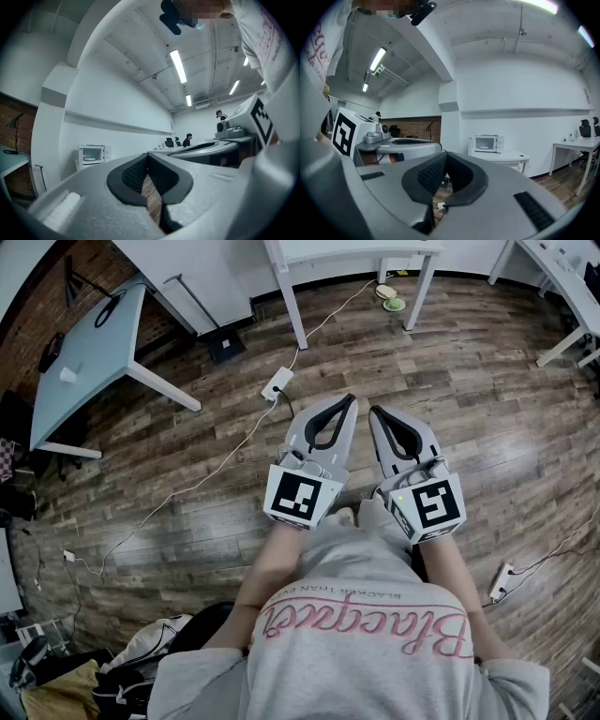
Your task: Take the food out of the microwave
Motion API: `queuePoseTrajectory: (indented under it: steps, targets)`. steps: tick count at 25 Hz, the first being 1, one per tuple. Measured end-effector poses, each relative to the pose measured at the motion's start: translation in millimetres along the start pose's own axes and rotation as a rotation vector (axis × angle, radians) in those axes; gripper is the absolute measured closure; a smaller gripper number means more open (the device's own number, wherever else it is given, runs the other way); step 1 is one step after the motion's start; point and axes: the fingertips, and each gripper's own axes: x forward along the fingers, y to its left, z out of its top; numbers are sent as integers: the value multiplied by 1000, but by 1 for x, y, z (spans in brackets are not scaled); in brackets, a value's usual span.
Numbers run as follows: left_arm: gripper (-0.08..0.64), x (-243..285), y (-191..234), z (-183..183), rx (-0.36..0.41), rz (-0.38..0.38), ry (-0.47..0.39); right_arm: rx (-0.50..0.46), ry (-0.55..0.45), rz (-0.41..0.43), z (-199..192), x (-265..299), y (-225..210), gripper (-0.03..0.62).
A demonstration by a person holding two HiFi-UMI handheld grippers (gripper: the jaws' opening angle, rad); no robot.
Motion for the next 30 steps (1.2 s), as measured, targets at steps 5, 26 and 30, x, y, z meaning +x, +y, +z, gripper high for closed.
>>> queuePoseTrajectory:
  steps: [5, 26, 30]
  targets:
    - [555, -2, 6, -3, 4, -15, 12, 7, 8, -19, -3, 5, 1, 584]
    - [555, 86, 109, -14, -13, 51, 23, -3, -8, 89, 7, 129, -58, 583]
    - [555, 115, 137, -13, -18, 83, 12, -17, -17, 106, 16, 162, -82, 583]
